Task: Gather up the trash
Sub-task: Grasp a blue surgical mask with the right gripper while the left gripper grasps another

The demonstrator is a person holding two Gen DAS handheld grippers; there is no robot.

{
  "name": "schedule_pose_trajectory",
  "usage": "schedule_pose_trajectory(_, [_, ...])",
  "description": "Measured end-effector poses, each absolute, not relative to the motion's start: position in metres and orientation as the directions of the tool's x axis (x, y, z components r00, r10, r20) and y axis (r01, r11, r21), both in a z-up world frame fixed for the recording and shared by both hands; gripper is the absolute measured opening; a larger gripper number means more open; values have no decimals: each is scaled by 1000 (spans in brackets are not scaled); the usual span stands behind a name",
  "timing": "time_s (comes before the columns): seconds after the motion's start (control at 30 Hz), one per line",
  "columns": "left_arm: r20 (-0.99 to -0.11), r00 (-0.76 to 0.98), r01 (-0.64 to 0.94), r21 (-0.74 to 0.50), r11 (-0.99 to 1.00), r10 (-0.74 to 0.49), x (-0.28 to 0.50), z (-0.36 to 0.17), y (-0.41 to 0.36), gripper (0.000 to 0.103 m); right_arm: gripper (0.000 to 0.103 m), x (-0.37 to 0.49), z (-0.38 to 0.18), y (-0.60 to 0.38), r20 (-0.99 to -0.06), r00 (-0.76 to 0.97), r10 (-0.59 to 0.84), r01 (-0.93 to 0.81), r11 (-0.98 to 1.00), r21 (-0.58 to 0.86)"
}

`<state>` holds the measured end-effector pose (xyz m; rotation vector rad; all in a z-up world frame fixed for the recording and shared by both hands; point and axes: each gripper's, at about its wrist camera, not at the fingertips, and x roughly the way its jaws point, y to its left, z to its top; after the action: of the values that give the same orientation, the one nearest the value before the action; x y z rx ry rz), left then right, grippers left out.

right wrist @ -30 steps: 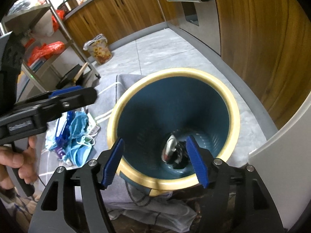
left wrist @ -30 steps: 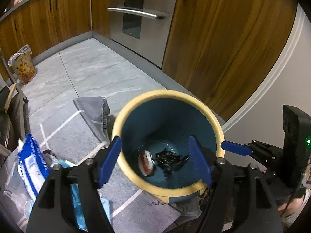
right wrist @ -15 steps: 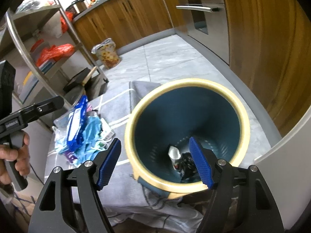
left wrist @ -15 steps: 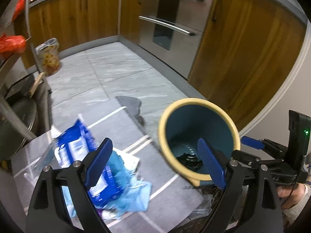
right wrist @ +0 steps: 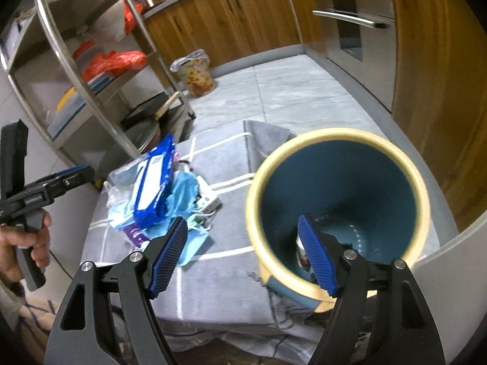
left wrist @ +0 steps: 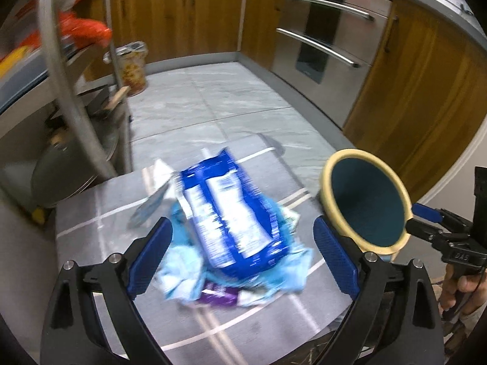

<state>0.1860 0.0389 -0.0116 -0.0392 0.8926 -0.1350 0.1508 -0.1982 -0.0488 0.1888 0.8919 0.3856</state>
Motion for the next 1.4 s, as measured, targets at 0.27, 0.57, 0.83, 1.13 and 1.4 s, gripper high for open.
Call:
schedule_pose_trajectory(0.27, [-791, 608, 17, -78, 997, -72, 170, -26, 83, 92, 76, 151, -47, -169, -721, 548, 423, -291, 905, 310])
schedule_pose_trajectory(0.57, [-833, 550, -43, -97, 994, -57, 163, -59, 114, 90, 76, 155, -52, -139, -731, 515, 448, -338, 890, 307])
schedule_pose_trajectory(0.83, [-861, 501, -136, -181, 974, -90, 179, -84, 141, 80, 76, 158, -59, -109, -744, 477, 469, -388, 871, 301])
schedule_pose_trajectory(1.13, [-879, 435, -129, -275, 953, -194, 188, -106, 135, 72, 76, 182, -61, -76, -749, 438, 497, -433, 847, 309])
schedule_pose_trajectory(1.4, [-892, 411, -124, -257, 958, -186, 196, -117, 130, 12, 76, 182, -69, -60, -757, 409, 509, -446, 836, 321])
